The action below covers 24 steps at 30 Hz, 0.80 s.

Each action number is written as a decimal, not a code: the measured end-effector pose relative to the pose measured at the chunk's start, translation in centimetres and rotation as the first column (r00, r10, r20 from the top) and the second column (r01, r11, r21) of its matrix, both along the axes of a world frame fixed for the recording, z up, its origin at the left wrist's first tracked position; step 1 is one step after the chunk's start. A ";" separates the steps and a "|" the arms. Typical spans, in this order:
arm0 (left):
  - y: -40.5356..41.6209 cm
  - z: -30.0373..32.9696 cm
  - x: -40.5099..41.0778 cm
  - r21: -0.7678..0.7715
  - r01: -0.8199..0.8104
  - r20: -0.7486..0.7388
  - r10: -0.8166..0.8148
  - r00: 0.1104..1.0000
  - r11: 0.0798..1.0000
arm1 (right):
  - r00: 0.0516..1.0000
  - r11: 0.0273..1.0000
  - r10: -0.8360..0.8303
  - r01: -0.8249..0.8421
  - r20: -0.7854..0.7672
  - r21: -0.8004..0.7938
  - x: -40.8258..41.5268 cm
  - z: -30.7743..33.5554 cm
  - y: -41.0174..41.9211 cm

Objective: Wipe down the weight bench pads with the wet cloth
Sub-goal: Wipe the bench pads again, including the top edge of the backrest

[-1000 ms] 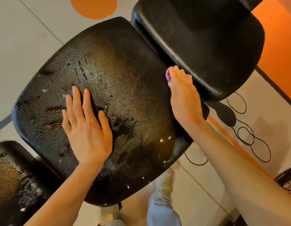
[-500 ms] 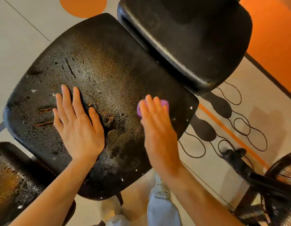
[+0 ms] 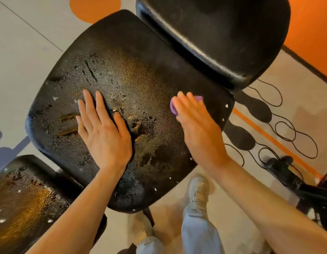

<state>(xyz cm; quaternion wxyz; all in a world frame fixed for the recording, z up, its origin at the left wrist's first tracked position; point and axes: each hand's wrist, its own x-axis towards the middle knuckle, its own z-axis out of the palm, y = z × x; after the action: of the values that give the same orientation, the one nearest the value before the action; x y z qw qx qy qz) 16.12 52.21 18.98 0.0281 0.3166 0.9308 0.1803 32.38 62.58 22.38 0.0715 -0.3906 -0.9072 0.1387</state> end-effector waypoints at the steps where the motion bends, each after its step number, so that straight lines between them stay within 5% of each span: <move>1: 0.0 -0.1 0.0 0.000 0.000 -0.006 0.000 1.000 1.000 | 0.996 0.996 -0.090 0.089 0.012 0.025 -1.0 0.2 2.8; 4: -0.2 -0.1 -0.3 0.021 0.014 0.021 -0.014 1.000 1.000 | 0.950 0.947 -0.312 0.310 0.012 0.084 -2.2 0.0 3.8; 8: -1.1 0.7 -0.1 0.088 0.060 0.110 -0.069 0.992 0.994 | 0.997 0.995 -0.070 0.072 -0.022 0.076 0.8 -1.0 -6.1; 11: -3.6 1.4 2.0 0.096 0.126 0.122 -0.137 0.983 0.987 | 0.996 0.991 0.084 -0.087 0.034 0.107 2.2 -0.3 -2.5; 16: -7.7 0.3 4.3 0.031 0.187 0.139 -0.190 0.972 0.982 | 0.965 0.958 -0.262 0.258 0.018 0.124 0.3 0.2 4.0; 21: -7.5 0.1 4.5 -0.019 0.169 0.105 -0.166 0.981 0.985 | 0.997 0.998 0.029 -0.025 -0.067 0.061 3.0 -0.4 -4.7; 24: -7.5 0.0 4.6 -0.016 0.161 0.082 -0.159 0.984 0.987 | 0.991 0.991 -0.111 0.117 -0.080 0.067 1.8 0.8 2.5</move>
<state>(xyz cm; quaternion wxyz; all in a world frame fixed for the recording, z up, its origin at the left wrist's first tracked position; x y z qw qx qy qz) 20.75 44.71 19.02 0.0837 0.3825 0.9024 0.1797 34.21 65.09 23.17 0.1280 -0.4334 -0.8844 0.1166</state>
